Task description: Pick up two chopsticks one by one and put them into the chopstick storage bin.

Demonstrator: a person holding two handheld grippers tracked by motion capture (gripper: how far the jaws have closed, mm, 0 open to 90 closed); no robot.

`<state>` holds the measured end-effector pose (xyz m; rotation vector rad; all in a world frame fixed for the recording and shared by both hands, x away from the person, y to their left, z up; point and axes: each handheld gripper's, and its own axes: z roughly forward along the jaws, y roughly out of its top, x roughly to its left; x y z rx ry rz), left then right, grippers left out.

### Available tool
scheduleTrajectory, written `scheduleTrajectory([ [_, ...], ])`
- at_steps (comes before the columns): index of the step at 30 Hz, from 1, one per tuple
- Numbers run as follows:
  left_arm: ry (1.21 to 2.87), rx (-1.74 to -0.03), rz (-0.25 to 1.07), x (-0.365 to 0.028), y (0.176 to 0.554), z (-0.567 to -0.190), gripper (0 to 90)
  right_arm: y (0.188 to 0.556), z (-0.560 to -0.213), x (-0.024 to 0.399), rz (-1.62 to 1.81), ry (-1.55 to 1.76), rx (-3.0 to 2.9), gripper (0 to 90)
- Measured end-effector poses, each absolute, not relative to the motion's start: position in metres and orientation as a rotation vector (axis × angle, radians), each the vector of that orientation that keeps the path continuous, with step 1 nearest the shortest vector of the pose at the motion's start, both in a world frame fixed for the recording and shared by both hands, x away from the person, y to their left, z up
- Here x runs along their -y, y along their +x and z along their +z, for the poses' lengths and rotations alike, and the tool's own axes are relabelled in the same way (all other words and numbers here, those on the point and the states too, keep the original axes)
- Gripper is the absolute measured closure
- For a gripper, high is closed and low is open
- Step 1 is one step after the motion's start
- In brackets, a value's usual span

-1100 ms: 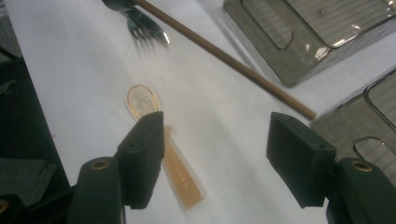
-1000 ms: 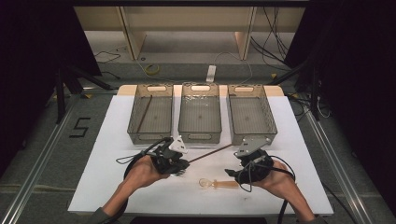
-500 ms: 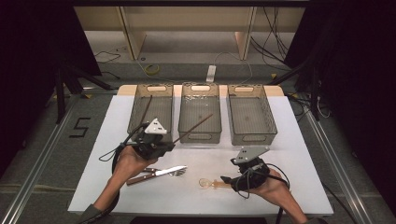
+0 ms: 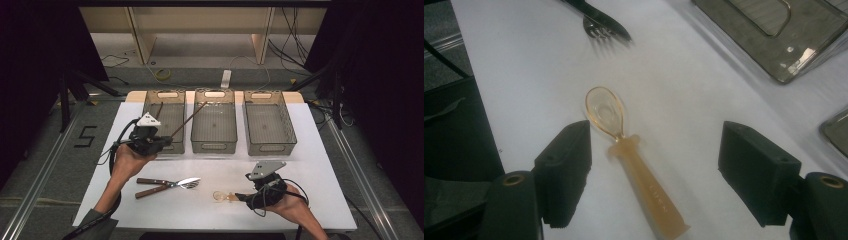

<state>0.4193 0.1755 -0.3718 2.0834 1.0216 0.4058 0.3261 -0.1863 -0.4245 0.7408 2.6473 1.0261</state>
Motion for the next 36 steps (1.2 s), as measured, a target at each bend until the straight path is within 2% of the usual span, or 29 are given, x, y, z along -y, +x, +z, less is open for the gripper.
scheduleTrajectory([
  [15,1.988,-1.208,0.418,-0.197,0.467,-0.377,85.3,0.325,-0.427,0.187,1.011,0.743,-2.659,28.6],
  [36,1.963,-1.31,0.439,-0.2,0.503,-0.385,85.2,0.323,-0.429,0.185,0.992,0.736,-2.675,28.0],
])
